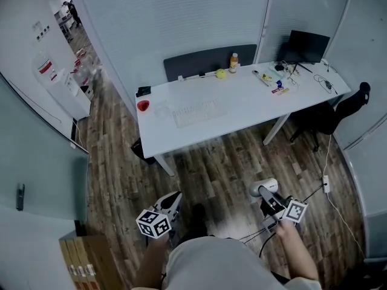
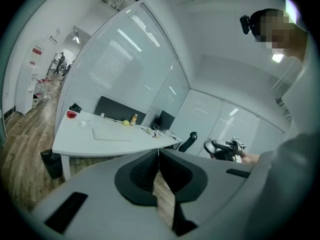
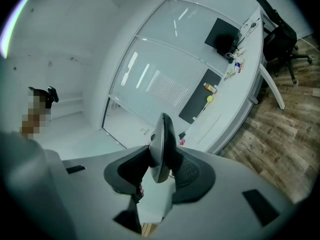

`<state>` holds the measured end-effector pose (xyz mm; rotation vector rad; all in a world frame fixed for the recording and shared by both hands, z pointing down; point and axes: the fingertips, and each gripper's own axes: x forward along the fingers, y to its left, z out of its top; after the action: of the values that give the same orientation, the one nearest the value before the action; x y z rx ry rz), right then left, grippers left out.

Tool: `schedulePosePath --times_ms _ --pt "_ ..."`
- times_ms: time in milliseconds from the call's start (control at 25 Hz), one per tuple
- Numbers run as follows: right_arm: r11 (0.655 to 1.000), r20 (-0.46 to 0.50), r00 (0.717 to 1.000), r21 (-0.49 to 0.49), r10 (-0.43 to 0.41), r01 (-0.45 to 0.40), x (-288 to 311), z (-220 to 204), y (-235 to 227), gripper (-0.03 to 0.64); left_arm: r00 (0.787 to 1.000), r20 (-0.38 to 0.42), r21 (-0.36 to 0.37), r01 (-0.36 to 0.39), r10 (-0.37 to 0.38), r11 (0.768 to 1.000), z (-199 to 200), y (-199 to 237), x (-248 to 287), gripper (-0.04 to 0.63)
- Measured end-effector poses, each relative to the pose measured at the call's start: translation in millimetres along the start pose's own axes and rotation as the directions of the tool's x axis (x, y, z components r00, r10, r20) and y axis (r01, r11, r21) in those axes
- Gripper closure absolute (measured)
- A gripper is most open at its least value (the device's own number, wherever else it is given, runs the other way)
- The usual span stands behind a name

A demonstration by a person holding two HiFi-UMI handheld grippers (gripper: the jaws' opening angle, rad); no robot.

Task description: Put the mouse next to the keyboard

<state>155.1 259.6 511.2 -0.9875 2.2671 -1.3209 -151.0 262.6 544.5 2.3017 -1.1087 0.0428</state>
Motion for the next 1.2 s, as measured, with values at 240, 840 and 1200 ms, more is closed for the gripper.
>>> schedulePosePath --times_ms 240,840,1200 --pt "1.0 0.021 0.999 0.003 -0.031 0.031 28.7 27.0 -12.3 0.469 0.999 -0.03 -0.001 0.042 -0.042 0.999 27.8 23.6 38.8 0.574" --pt "0.996 0.09 0.992 0.011 -0.091 0.09 114.6 72.7 -37.3 0.469 0.989 -0.072 0.017 0.134 -0.132 0.991 91.5 104.4 122.2 0.574" --pt "0.996 0.089 0.992 -0.009 -0.089 0.09 147.6 88.1 -40.6 0.468 0.986 -0.054 0.006 0.156 -0.155 0.988 110.8 131.2 147.5 0.574"
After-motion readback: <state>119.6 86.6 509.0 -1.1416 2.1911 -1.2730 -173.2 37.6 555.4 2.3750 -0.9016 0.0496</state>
